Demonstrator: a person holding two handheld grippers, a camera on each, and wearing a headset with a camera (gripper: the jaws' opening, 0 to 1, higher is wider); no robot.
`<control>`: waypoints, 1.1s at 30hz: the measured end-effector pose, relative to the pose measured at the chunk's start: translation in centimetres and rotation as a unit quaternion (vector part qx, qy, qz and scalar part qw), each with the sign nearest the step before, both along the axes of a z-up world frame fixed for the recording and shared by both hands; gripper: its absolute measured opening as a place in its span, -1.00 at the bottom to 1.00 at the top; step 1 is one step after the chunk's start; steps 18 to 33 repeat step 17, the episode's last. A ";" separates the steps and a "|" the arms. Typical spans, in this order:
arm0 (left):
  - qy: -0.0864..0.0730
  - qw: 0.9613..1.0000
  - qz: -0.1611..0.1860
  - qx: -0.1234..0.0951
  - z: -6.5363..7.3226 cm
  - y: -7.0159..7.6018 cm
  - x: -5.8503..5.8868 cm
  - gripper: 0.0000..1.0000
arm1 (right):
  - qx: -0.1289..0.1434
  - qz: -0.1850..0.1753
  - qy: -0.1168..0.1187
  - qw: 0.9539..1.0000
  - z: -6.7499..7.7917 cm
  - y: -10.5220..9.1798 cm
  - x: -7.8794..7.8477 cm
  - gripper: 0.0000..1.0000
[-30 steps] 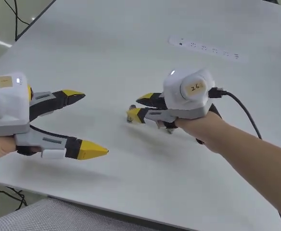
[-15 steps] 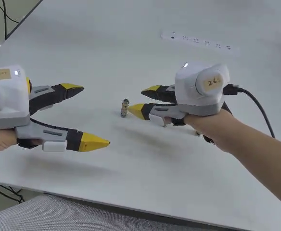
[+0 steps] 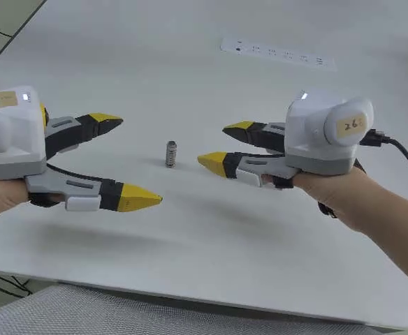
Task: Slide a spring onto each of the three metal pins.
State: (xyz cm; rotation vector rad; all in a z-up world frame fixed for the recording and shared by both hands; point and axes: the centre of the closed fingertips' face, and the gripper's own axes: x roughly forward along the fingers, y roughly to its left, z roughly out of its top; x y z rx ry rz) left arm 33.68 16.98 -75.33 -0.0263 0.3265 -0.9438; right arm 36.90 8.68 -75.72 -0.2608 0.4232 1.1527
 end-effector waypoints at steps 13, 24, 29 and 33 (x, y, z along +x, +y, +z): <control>-0.006 1.000 -0.005 0.003 1.2 -0.8 0.4 0.95 | 0.031 -0.045 0.012 0.998 0.6 -5.2 -0.2 0.23; -0.004 1.000 0.000 0.014 0.7 -0.2 0.5 0.95 | 0.041 -0.053 0.014 0.998 0.9 -6.2 -0.7 0.32; -0.004 1.000 0.000 0.014 0.7 -0.2 0.5 0.95 | 0.041 -0.053 0.014 0.998 0.9 -6.2 -0.7 0.32; -0.004 1.000 0.000 0.014 0.7 -0.2 0.5 0.95 | 0.041 -0.053 0.014 0.998 0.9 -6.2 -0.7 0.32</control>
